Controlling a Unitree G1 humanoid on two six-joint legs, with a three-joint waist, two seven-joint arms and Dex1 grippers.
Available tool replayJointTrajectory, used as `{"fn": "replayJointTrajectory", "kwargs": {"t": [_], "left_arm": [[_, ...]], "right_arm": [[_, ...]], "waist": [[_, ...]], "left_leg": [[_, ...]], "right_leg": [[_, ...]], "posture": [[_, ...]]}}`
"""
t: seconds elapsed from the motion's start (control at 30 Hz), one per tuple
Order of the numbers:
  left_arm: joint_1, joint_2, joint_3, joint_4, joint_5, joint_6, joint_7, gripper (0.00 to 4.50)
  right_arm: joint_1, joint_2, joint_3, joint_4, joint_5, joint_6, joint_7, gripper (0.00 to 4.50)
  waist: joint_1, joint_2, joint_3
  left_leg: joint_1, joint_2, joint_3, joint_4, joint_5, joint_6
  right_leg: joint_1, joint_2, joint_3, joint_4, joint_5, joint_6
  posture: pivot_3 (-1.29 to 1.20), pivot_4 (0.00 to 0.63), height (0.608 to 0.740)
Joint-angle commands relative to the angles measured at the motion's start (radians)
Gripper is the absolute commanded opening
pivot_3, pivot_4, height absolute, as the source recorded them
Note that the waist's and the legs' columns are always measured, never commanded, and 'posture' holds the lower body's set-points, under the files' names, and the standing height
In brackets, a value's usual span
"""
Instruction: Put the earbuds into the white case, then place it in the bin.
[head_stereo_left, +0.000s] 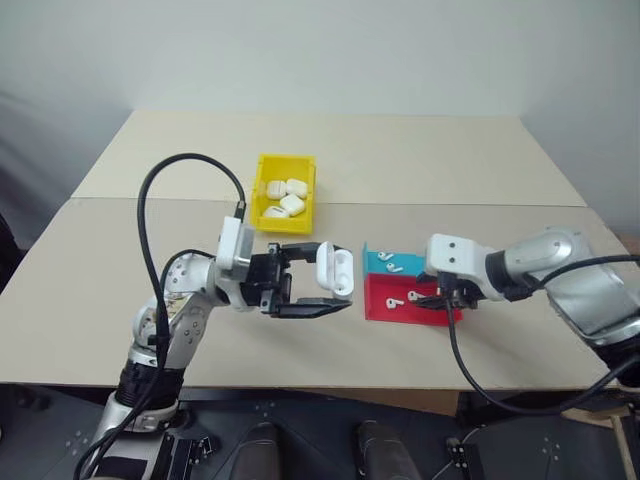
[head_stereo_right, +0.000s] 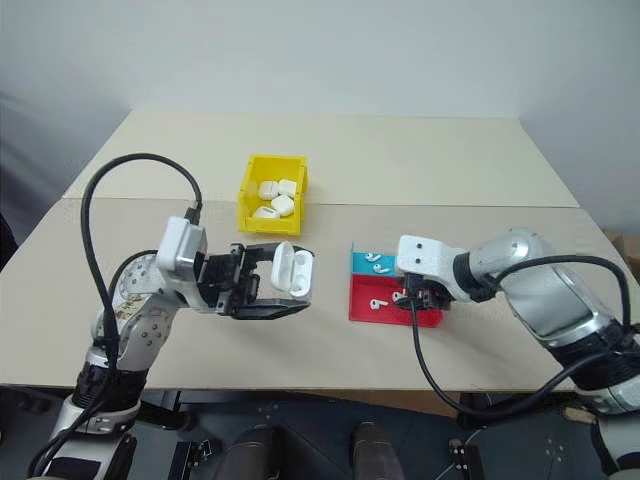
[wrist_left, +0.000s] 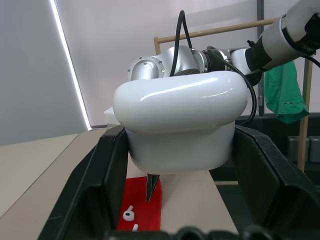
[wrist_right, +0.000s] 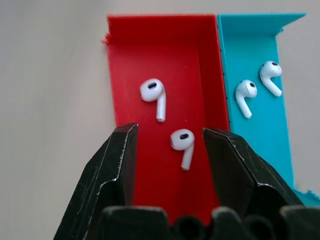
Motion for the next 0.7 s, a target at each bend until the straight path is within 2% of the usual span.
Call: {"fn": "replayJointTrajectory", "kwargs": {"t": [0.03, 0.3, 0.7], "left_arm": [[0.007, 0.0, 0.007, -0.049, 0.001, -0.018, 0.022, 2.82], [0.028, 0.003, 0.008, -0.088, -0.004, -0.009, 0.055, 2.82], [0.045, 0.017, 0.013, -0.126, -0.025, 0.013, 0.084, 2.82]], "right_arm": [[-0.056, 0.036, 0.042, 0.069, -0.081, -0.044, 0.036, 2.5], [-0.06, 0.094, 0.086, 0.173, -0.193, -0.107, 0.069, 2.5], [-0.029, 0.111, 0.066, 0.169, -0.223, -0.114, 0.11, 2.5]], "waist": [[-0.001, 0.0, 0.0], [0.004, 0.0, 0.0], [0.003, 0.0, 0.0]], "left_leg": [[0.0, 0.0, 0.0, 0.0, 0.0, 0.0], [0.0, 0.0, 0.0, 0.0, 0.0, 0.0], [0.001, 0.0, 0.0, 0.0, 0.0, 0.0]], "right_leg": [[0.0, 0.0, 0.0, 0.0, 0.0, 0.0], [0.0, 0.0, 0.0, 0.0, 0.001, 0.001], [0.0, 0.0, 0.0, 0.001, 0.001, 0.001]], "posture": [[0.0, 0.15, 0.74], [0.0, 0.15, 0.74], [0.0, 0.15, 0.74]]}}
